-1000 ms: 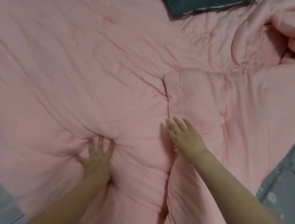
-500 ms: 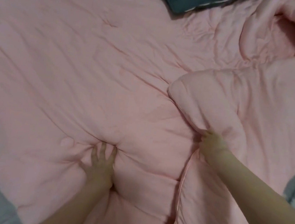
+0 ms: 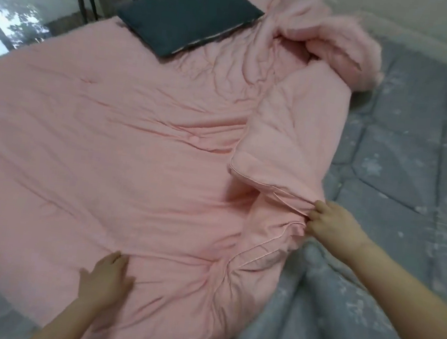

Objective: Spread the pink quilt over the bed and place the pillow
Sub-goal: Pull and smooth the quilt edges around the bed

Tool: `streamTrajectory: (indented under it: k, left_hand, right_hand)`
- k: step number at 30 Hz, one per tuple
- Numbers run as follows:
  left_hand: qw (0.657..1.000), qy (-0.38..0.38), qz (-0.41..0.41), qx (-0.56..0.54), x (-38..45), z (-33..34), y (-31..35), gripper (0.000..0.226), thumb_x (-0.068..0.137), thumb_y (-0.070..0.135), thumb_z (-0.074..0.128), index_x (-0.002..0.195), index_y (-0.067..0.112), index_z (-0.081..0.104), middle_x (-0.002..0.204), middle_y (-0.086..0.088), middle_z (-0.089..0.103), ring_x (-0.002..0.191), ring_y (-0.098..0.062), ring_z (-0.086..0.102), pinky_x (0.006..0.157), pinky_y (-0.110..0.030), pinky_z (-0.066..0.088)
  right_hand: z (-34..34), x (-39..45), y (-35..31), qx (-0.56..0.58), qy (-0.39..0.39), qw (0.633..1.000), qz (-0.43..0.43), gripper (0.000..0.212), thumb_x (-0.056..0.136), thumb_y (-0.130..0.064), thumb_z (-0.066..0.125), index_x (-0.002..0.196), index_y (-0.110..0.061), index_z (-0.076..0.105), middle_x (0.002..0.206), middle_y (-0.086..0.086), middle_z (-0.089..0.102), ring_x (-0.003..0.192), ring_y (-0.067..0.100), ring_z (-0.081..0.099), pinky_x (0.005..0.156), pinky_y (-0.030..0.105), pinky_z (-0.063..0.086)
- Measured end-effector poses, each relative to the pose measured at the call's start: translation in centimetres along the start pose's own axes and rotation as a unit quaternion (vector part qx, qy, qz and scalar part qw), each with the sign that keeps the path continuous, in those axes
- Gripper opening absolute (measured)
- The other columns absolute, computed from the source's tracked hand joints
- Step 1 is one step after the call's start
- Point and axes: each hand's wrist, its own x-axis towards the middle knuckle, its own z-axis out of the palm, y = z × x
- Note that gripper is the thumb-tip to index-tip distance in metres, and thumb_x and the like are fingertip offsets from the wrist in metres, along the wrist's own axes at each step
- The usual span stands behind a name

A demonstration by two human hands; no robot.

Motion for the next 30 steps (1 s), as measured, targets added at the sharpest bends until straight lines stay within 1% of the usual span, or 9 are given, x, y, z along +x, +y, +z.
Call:
streamTrajectory:
  k: [4,7,11,13,15,17,22,25,30]
  left_hand:
    - [0.990,0.050,0.112,-0.074,-5.9,1.9,10.3,0.080,0.070,0.083,0.033,0.124,0.028,0.055,0.140,0.004,0.048,0.129,-0.016,0.044,0.104,-0.039,0.038]
    - [0.961,0.082,0.248,-0.094,-10.0,2.9,19.1,0.088,0.067,0.086,0.031,0.127,0.027,0.055,0.140,0.003,0.049,0.126,-0.016,0.048,0.106,-0.034,0.039]
    - [0.945,-0.002,0.328,-0.001,-16.3,4.2,27.8,0.107,0.055,0.073,0.048,0.147,0.024,0.022,0.153,0.006,0.023,0.139,-0.014,0.026,0.116,-0.039,0.019]
    - [0.934,0.004,0.354,0.041,-18.0,6.0,29.8,0.106,0.048,0.055,0.074,0.138,0.013,0.038,0.140,-0.006,0.047,0.122,-0.020,0.052,0.102,-0.031,0.042]
    - [0.919,0.035,0.380,0.101,-18.4,8.2,29.6,0.091,0.018,0.035,0.089,0.103,0.012,0.067,0.098,-0.003,0.072,0.078,-0.014,0.070,0.062,-0.021,0.054]
    - [0.908,0.081,0.395,0.117,-19.0,10.7,29.1,0.066,0.012,0.025,0.091,0.076,0.019,0.072,0.074,0.006,0.071,0.056,-0.009,0.066,0.043,-0.019,0.048]
    - [0.892,0.029,0.418,0.170,-22.4,16.3,25.0,0.040,0.036,0.024,0.090,0.068,0.019,0.067,0.065,0.006,0.064,0.054,-0.012,0.062,0.038,-0.021,0.043]
    - [0.877,0.053,0.443,0.179,-24.7,18.3,22.3,0.017,0.041,0.019,0.072,0.058,0.016,0.067,0.062,0.004,0.068,0.044,-0.012,0.060,0.029,-0.020,0.037]
    - [0.872,0.088,0.452,0.168,-25.9,18.2,20.6,0.036,0.034,0.010,0.065,0.070,0.016,0.070,0.072,0.000,0.073,0.048,-0.011,0.064,0.032,-0.020,0.042]
  right_hand:
    - [-1.5,-11.2,1.8,-0.022,0.005,0.999,0.029,0.011,0.050,-0.020,0.057,0.040,-0.017,0.058,0.045,-0.003,0.056,0.051,0.020,0.057,0.048,0.026,0.038]
    - [-1.7,-19.0,1.7,-0.014,0.015,0.998,0.058,0.024,0.058,-0.022,0.041,0.042,-0.019,0.058,0.046,-0.006,0.056,0.054,0.017,0.056,0.047,0.024,0.040]
    - [0.5,-28.8,-2.2,0.018,-0.013,0.992,0.125,0.013,0.052,-0.025,0.058,0.040,-0.018,0.058,0.044,-0.004,0.056,0.058,0.018,0.055,0.048,0.026,0.037]
    - [1.8,-32.8,-5.4,0.063,0.010,0.979,0.194,0.009,0.043,-0.020,0.061,0.038,-0.015,0.056,0.042,-0.001,0.054,0.051,0.020,0.055,0.043,0.026,0.036]
    - [2.9,-35.2,-9.0,0.102,0.057,0.959,0.257,0.016,0.053,-0.015,0.050,0.038,-0.014,0.054,0.042,-0.001,0.053,0.041,0.018,0.053,0.035,0.021,0.033]
    - [4.4,-37.4,-13.7,0.129,0.089,0.942,0.296,0.022,0.057,-0.017,0.041,0.039,-0.015,0.054,0.045,-0.003,0.053,0.040,0.018,0.052,0.035,0.020,0.032]
    - [7.5,-41.7,-26.2,0.199,0.045,0.909,0.363,0.024,0.055,-0.018,0.038,0.040,-0.016,0.057,0.045,-0.003,0.053,0.037,0.018,0.052,0.032,0.018,0.028]
    - [8.3,-42.4,-30.0,0.214,0.032,0.899,0.380,0.010,0.049,-0.010,0.055,0.043,-0.018,0.058,0.048,-0.001,0.054,0.040,0.020,0.052,0.036,0.020,0.034]
    - [8.2,-42.0,-30.4,0.232,0.027,0.883,0.408,0.041,0.014,0.004,0.081,0.039,-0.013,0.053,0.043,0.004,0.050,0.037,0.021,0.049,0.034,0.020,0.034]
